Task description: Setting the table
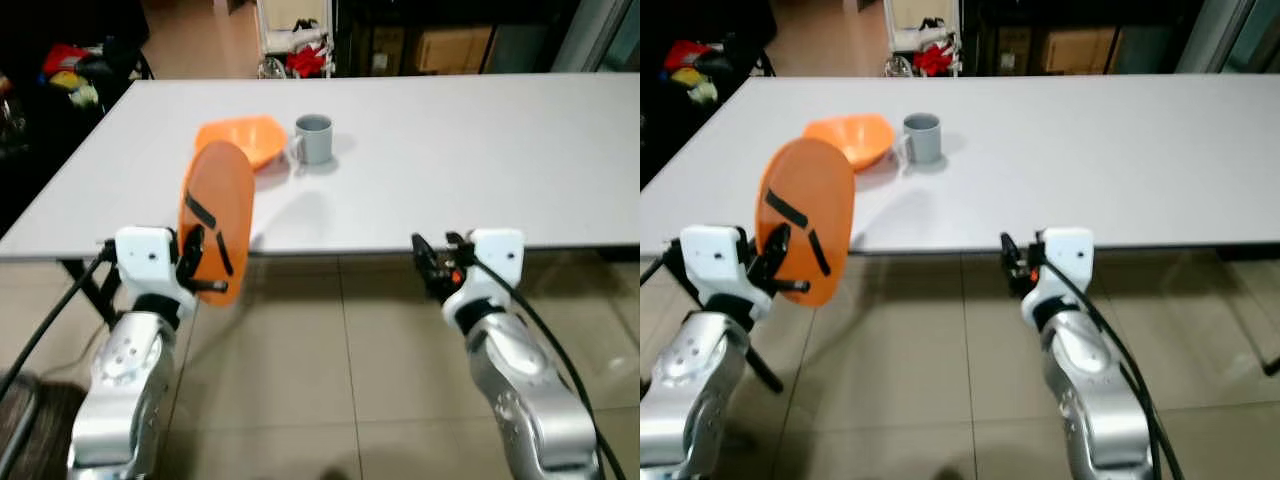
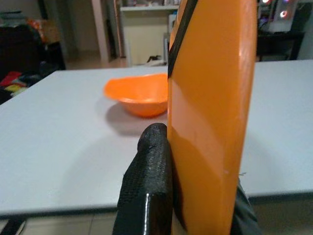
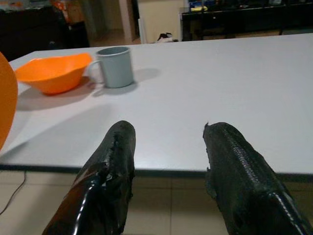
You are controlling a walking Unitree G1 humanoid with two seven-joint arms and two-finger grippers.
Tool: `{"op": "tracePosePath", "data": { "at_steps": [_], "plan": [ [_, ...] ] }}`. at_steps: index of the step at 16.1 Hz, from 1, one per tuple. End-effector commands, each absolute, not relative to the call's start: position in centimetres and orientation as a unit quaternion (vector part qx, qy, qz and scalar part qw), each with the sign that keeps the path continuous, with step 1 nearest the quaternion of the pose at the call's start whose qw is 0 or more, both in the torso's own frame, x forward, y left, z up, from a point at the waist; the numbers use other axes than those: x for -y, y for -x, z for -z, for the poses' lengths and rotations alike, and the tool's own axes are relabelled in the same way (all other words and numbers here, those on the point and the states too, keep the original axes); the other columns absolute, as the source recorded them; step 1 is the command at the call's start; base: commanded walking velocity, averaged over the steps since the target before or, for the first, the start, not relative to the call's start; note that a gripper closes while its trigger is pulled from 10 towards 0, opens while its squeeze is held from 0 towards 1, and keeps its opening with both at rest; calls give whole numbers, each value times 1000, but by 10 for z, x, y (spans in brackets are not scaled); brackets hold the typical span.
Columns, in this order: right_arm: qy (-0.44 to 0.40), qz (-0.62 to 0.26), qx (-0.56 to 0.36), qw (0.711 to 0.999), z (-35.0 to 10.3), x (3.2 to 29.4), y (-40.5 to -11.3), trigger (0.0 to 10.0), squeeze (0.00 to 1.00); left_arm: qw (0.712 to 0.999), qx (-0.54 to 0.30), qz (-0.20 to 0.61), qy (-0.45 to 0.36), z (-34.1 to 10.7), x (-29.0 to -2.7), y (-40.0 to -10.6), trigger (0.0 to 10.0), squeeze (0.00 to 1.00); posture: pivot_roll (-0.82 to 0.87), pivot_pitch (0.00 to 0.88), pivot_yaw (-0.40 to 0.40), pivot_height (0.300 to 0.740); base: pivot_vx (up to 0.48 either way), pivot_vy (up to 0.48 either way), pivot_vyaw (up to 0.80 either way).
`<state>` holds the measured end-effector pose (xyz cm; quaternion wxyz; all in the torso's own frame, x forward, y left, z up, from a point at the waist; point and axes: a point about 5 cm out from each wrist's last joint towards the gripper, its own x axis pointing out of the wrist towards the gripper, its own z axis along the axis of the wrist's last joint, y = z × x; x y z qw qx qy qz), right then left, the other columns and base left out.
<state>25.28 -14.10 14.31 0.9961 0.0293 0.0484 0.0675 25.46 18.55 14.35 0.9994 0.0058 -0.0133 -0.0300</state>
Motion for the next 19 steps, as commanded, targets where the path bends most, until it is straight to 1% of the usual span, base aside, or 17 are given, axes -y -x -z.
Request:
{"op": "tracePosePath", "data": {
  "at_steps": [1, 4, 6, 7, 8, 9, 10, 11, 12, 14, 17, 18, 19],
  "plan": [
    [-31, -75, -41, 996, -145, 144, -251, 10000, 0, 998, 31, 46, 5, -150, -178, -255, 10000, 0, -6, 0, 57, 740, 424, 0, 0],
    [-46, -121, -22, 991, -151, 136, -248, 10000, 0, 995, 53, 63, 49, -157, -178, -246, 10000, 0, -5, 0, 57, 740, 425, 0, 0],
    [-51, -134, -17, 990, -153, 133, -246, 10000, 0, 993, 67, 70, 68, -162, -179, -242, 10000, 0, -5, 0, 55, 740, 422, 0, 0],
    [-65, -147, -10, 987, -156, 133, -244, 10000, 0, 989, 76, 76, 98, -166, -180, -238, 10000, 0, -3, 0, 55, 740, 420, 0, 0],
    [-72, -154, -10, 985, -157, 133, -244, 10000, 0, 986, 70, 83, 126, -166, -178, -237, 10000, 0, -2, 0, 55, 740, 0, 0, 0],
    [-83, -169, -14, 982, -157, 134, -243, 10000, 0, 979, 47, 94, 176, -163, -175, -236, 10000, 0, -4, 0, 57, 740, 0, 0, 0],
    [-88, -177, -18, 980, -157, 134, -243, 10000, 0, 974, 41, 94, 202, -162, -175, -235, 10000, 0, -6, 0, 60, 740, 0, 0, 0],
    [-97, -191, -30, 976, -156, 135, -242, 10000, 0, 963, 10, 88, 253, -157, -176, -234, 10000, 0, -9, 0, 61, 740, 0, 0, 0],
    [-106, -207, -40, 972, -156, 139, -241, 10000, 0, 955, -42, 87, 281, -148, -178, -231, 10000, 0, -8, 0, 62, 740, 0, 0, 0],
    [-111, -222, -45, 968, -157, 142, -240, 10000, 0, 948, -89, 102, 287, -141, -178, -230, 10000, 0, -6, 0, 62, 740, 0, 0, 0],
    [-101, -268, -58, 956, -158, 146, -236, 10000, 0, 919, -165, 80, 350, -127, -179, -234, 10000, 0, -7, 0, 65, 740, 0, 0, 0],
    [-92, -295, -66, 949, -159, 147, -234, 10000, 0, 900, -203, 56, 383, -118, -180, -237, 10000, 0, -7, 0, 65, 740, 0, 0, 0],
    [-88, -311, -71, 944, -160, 147, -233, 10000, 0, 890, -216, 53, 398, -115, -179, -239, 10000, 0, -4, 0, 64, 740, 0, 0, 0]
  ]
}}
